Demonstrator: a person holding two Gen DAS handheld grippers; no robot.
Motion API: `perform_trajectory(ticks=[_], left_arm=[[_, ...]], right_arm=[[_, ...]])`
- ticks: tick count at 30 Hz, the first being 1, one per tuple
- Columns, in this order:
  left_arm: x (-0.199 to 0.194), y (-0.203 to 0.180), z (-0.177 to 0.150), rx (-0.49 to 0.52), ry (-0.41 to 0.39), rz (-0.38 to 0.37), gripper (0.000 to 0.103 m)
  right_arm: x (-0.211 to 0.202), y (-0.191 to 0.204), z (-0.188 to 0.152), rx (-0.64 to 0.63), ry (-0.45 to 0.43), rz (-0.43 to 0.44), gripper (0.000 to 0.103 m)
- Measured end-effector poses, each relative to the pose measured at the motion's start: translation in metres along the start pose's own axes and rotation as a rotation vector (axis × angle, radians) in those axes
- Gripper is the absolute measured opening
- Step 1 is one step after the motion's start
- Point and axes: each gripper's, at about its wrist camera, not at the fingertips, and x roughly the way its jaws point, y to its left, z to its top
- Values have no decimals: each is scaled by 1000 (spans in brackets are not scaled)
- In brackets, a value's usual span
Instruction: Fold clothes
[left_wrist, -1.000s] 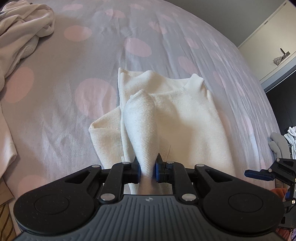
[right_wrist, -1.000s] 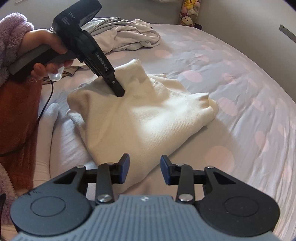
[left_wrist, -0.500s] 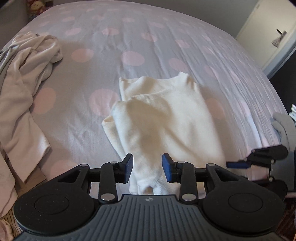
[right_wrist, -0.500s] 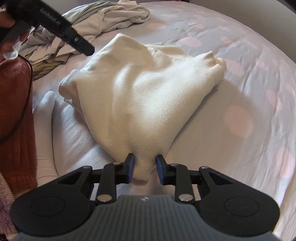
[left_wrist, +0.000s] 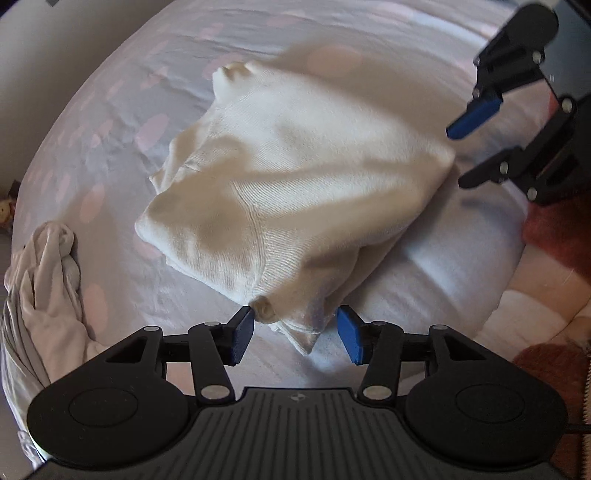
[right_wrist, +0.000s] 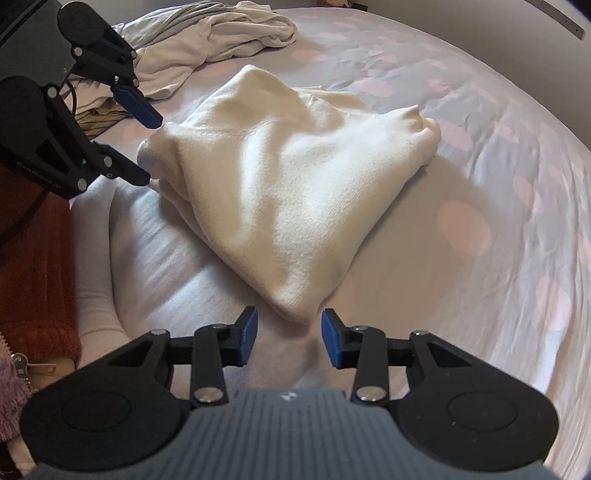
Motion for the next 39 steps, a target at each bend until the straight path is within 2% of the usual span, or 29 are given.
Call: perform_trajectory(ticks=[1, 2, 3, 4, 6, 7, 8, 11, 14, 18, 20, 22, 24, 25, 27, 28, 30, 34, 37, 39], left_arm=[[5, -3, 1, 22, 11, 31, 45], [6, -3, 2, 31, 11, 49, 37], [5, -2, 2, 29, 3, 53, 29], [3, -1, 1, 27, -6, 56, 27], [-3, 4, -1, 21, -26, 52, 12], [-6, 7, -3, 17, -37, 48, 12], [-7, 10, -5, 19, -33, 45, 10], [1, 14, -9, 23, 26, 27, 6], [18, 18, -13, 3, 82, 21, 4], [24, 20, -15, -12, 124, -25, 4], [25, 21, -15, -18, 148, -45, 4], [26, 26, -18, -42, 180, -86, 4], [21, 36, -23, -96, 184, -144, 6], [16, 43, -26, -134, 168, -172, 8], [2, 59, -34, -222, 106, -223, 24], [-4, 66, -38, -256, 78, -246, 26], [-16, 80, -47, -315, 20, -273, 27], [-27, 105, -56, -441, -78, -262, 27], [-19, 128, -58, -587, -152, -270, 27], [-8, 141, -57, -686, -185, -285, 30]], right_arm=[[3, 0, 1, -2, 7, -13, 42], [7, -2, 2, 7, 15, -24, 41], [10, -4, 2, 24, 22, -24, 40], [12, -8, 2, 51, 27, -14, 40], [13, -16, 1, 99, 20, 16, 38], [12, -20, 0, 122, 11, 33, 31], [11, -23, 0, 143, 5, 46, 19], [13, -27, -1, 172, 18, 49, 12], [16, -24, -1, 152, 41, 33, 10], [18, -21, -3, 131, 60, 20, 8], [19, -17, -5, 100, 82, 0, 0], [17, -13, -9, 71, 106, -12, 0], [11, -13, -10, 66, 82, -18, 0], [7, -14, -11, 72, 67, -26, 0], [1, -18, -12, 99, 35, -42, 3], [-3, -19, -13, 113, 19, -50, 5], [-10, -22, -13, 137, -9, -64, 6], [-21, -27, -10, 187, -75, -97, 6], [-23, -31, -5, 213, -114, -109, 6], [-24, -33, -1, 226, -136, -116, 14]])
